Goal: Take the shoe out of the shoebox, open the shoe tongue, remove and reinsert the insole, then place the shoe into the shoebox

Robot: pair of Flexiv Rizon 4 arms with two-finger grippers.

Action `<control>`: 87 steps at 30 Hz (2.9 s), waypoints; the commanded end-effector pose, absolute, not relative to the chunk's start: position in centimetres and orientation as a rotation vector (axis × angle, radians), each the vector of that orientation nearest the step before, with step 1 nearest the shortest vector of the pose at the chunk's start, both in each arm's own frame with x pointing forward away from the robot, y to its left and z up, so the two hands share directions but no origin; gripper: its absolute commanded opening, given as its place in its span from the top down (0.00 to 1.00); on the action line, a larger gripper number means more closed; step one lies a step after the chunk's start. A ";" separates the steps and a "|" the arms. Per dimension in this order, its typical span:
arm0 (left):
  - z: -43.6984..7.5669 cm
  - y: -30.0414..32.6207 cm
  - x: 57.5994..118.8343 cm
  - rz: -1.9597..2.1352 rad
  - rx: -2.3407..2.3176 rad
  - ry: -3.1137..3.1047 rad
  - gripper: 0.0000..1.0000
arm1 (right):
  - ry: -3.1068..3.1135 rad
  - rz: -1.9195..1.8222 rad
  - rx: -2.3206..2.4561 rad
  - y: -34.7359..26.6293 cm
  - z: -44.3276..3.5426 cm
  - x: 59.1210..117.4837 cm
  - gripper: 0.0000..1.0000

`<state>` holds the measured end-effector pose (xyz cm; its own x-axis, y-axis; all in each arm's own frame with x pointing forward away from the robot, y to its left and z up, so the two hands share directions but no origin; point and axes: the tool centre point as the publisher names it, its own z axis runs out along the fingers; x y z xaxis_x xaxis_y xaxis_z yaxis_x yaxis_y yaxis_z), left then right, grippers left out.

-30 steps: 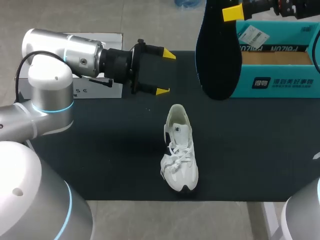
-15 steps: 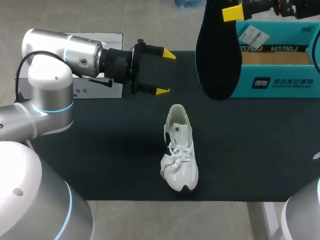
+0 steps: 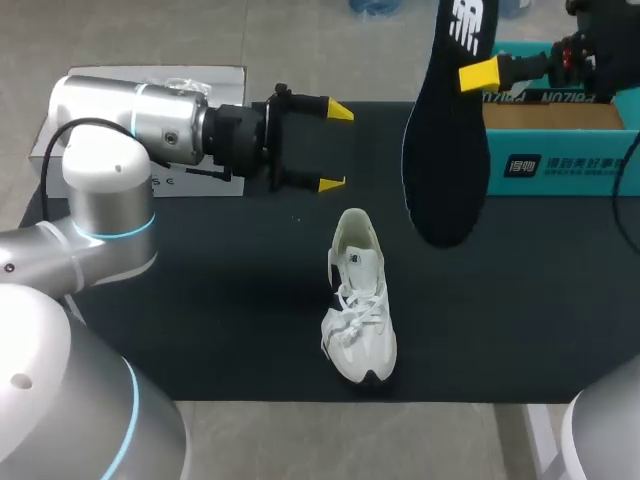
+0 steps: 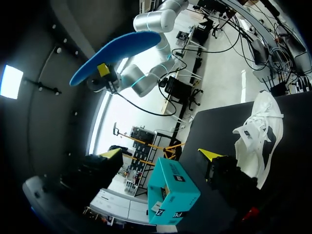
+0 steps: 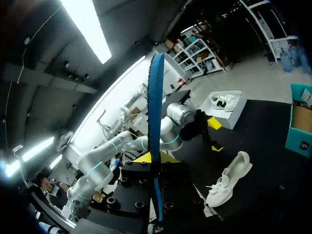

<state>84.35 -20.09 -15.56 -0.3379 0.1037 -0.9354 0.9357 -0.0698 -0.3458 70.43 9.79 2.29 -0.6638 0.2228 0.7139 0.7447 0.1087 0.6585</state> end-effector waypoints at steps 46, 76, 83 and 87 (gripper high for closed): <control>-12.8 -20.8 79.9 -1.345 1.350 1.205 0.00 | -1.535 -1.294 -0.958 17.1 -12.1 79.8 1.00; -13.1 -20.5 79.5 -1.358 1.375 1.168 1.00 | -1.511 -1.303 -0.939 17.9 -12.0 80.5 1.00; -13.2 -19.8 79.5 -1.345 1.368 1.176 1.00 | -1.561 -1.379 -0.966 17.0 -11.7 80.1 0.00; -13.5 -19.2 79.6 -1.329 1.369 1.187 1.00 | -1.656 -1.436 -0.987 15.6 -10.8 79.4 0.00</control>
<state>79.89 -19.80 -13.41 -0.0248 0.0611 -0.9978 0.9836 -0.1768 -0.0352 81.15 16.98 -11.87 -0.4168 0.0260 0.9086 0.9045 0.1107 0.4118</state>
